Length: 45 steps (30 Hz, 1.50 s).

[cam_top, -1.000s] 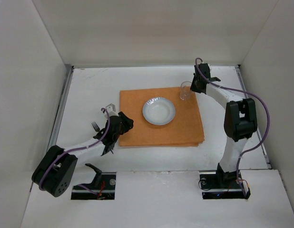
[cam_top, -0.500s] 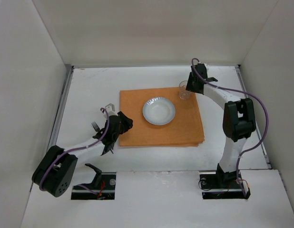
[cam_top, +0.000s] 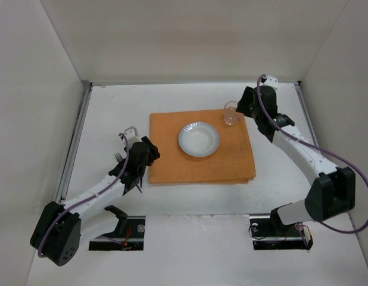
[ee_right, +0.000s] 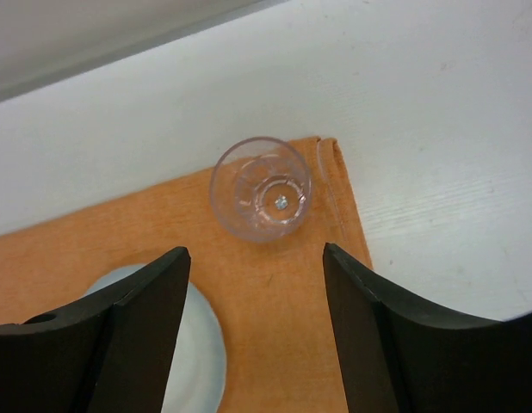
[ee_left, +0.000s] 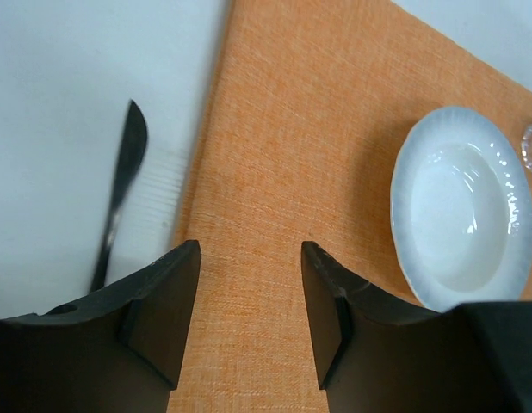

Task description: Set the dinner table for one person

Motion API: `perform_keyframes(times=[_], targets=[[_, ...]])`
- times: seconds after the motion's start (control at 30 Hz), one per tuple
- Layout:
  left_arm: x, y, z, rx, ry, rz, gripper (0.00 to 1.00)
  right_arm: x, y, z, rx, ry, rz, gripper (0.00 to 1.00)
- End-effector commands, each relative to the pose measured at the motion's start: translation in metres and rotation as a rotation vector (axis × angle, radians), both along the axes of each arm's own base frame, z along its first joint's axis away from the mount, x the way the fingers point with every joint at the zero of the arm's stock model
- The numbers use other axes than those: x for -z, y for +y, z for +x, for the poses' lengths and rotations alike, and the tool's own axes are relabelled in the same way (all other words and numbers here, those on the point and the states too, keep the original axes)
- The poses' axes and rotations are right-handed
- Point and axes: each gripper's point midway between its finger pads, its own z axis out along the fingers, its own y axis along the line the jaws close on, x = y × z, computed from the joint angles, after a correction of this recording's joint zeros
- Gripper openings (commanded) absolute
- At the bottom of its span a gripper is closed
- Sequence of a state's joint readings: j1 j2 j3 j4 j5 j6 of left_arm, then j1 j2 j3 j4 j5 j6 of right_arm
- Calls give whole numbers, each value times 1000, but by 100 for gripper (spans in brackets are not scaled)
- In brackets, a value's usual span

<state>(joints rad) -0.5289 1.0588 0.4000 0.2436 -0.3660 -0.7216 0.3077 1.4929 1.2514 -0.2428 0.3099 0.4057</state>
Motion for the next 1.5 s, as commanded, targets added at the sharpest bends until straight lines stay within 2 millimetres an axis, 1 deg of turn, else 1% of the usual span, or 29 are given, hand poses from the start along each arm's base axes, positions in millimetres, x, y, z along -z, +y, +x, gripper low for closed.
perform_keyframes(times=[0.0,0.03,0.1,0.13,0.17,0.23,0.3,0.33,0.43,0.53,0.63,0.77,0.87,1.03,1.1,1.2,1.33,1.43,1.47], targets=[[-14,28,-11,-67,32,169,49,-15,5,-20,20,-118,107,62],[-11,35,-16,-80,50,203,49,-15,9,-30,12,-140,145,56],[-1,51,-26,-110,106,263,50,-12,22,-49,-20,-175,203,34],[4,55,-30,-116,134,277,49,-10,29,-57,-39,-177,223,25],[9,57,-34,-112,155,285,47,-9,36,-64,-58,-179,230,21],[19,57,-41,-94,199,290,39,-6,51,-80,-103,-183,236,12],[28,57,-45,-86,231,298,30,-6,62,-95,-142,-191,229,12],[33,58,-46,-82,248,309,26,-7,64,-99,-155,-197,230,12],[40,58,-45,-83,271,325,27,-5,74,-112,-204,-211,218,14],[44,58,-41,-84,287,340,33,2,78,-117,-229,-215,218,17],[52,63,-42,-106,314,353,34,11,81,-119,-242,-210,221,19],[59,62,-41,-95,335,362,34,16,87,-120,-264,-210,229,21],[62,61,-42,-93,346,364,32,19,93,-122,-281,-206,234,22],[71,58,-44,-78,371,363,28,19,98,-123,-292,-215,242,22],[74,57,-45,-71,381,352,21,20,98,-123,-292,-214,241,23],[73,58,-45,-74,375,342,10,23,98,-124,-293,-210,238,23],[64,61,-42,-91,348,329,4,24,94,-124,-283,-213,247,24],[42,59,-33,-91,278,304,2,23,91,-125,-275,-219,247,25],[30,57,-29,-89,244,292,2,24,89,-125,-268,-221,247,26]])
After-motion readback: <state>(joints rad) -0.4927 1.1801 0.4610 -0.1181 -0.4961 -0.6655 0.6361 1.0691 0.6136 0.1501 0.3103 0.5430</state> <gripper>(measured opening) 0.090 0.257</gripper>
